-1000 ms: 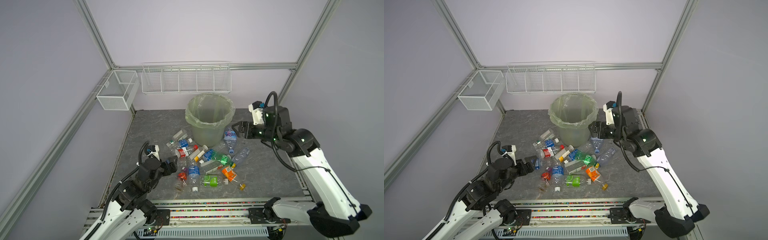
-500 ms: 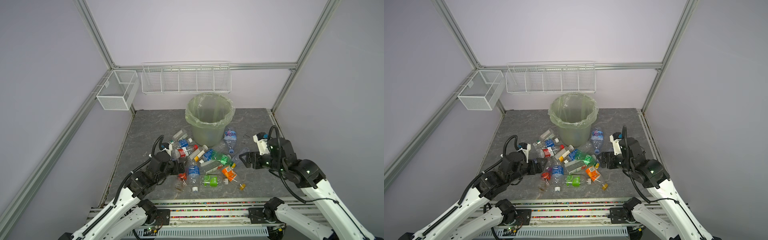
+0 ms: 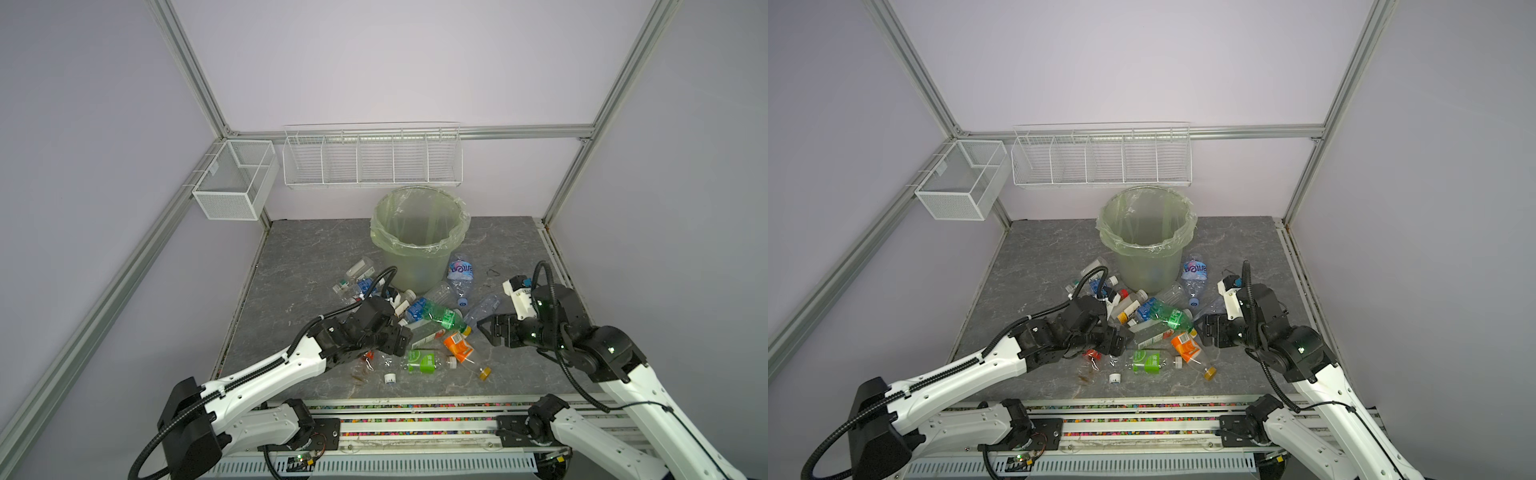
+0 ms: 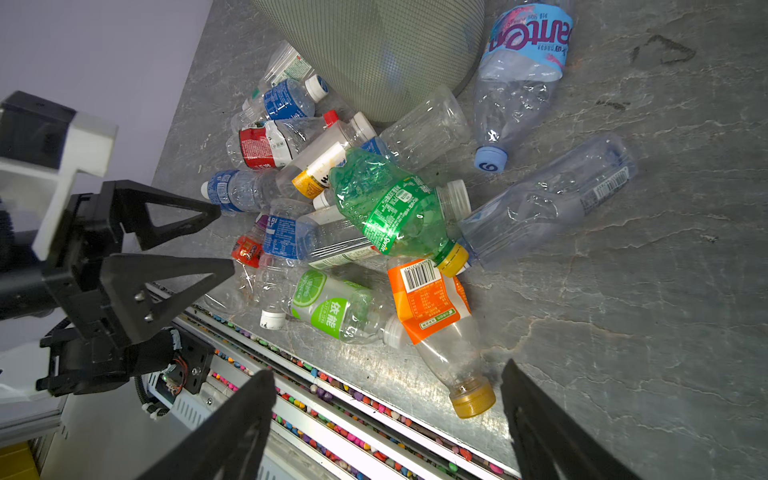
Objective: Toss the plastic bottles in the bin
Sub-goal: 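Grasp a clear bottle in the pile with the left gripper while the right draws back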
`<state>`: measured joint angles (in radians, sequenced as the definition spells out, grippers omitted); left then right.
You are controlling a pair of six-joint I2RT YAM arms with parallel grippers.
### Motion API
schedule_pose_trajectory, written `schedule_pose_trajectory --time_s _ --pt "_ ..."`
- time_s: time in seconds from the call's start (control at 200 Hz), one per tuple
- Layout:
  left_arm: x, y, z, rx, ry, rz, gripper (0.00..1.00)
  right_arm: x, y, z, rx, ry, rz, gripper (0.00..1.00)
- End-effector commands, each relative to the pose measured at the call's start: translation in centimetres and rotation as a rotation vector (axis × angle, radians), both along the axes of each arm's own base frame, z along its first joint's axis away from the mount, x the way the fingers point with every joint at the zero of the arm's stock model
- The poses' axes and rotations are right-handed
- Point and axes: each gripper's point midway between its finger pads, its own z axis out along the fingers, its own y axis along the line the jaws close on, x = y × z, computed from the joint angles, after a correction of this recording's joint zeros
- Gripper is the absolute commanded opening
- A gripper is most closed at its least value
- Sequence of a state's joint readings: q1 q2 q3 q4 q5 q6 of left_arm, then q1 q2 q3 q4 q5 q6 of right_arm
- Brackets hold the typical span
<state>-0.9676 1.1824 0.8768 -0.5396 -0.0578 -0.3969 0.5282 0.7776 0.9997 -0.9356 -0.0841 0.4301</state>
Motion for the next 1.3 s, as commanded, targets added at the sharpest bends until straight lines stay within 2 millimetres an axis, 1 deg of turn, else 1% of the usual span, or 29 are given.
schedule_pose_trajectory --time_s 0.0,0.09,0.205,0.335,0.425,0.555,0.77,1.075,1.294 --pt "0.9 -2.0 0.8 0.024 -0.059 -0.084 0.91 -0.5 0.2 -0.5 0.014 0.013 0.01 0.88" --pt "1.2 -3.2 0.3 0.058 -0.052 -0.126 0.89 -0.6 0.1 -0.7 0.012 0.013 0.01 0.88" --pt "1.5 -4.3 -1.1 0.114 -0.027 -0.173 0.86 -0.7 0.0 -1.0 0.01 0.013 0.01 0.88" --pt "1.9 -5.4 -2.7 0.178 -0.002 -0.213 0.83 -1.0 -0.2 -1.2 0.01 0.011 0.008 0.88" --pt "2.1 -6.0 -3.5 0.21 0.017 -0.236 0.82 -1.1 -0.3 -1.4 0.008 0.009 0.007 0.88" --pt "2.4 -6.3 -5.0 0.284 0.056 -0.258 0.82 -1.3 -0.4 -1.7 0.007 0.011 0.01 0.88" --pt "2.8 -6.9 -6.9 0.341 0.075 -0.283 0.81 -1.3 -0.4 -2.1 0.007 0.019 0.012 0.88" --pt "2.8 -7.3 -8.8 0.373 0.109 -0.306 0.79 -1.4 -0.4 -2.6 0.003 0.027 0.008 0.88" --pt "3.0 -7.0 -10.0 0.421 0.115 -0.313 0.76 -1.2 -0.3 -2.6 0.007 0.027 0.005 0.88"
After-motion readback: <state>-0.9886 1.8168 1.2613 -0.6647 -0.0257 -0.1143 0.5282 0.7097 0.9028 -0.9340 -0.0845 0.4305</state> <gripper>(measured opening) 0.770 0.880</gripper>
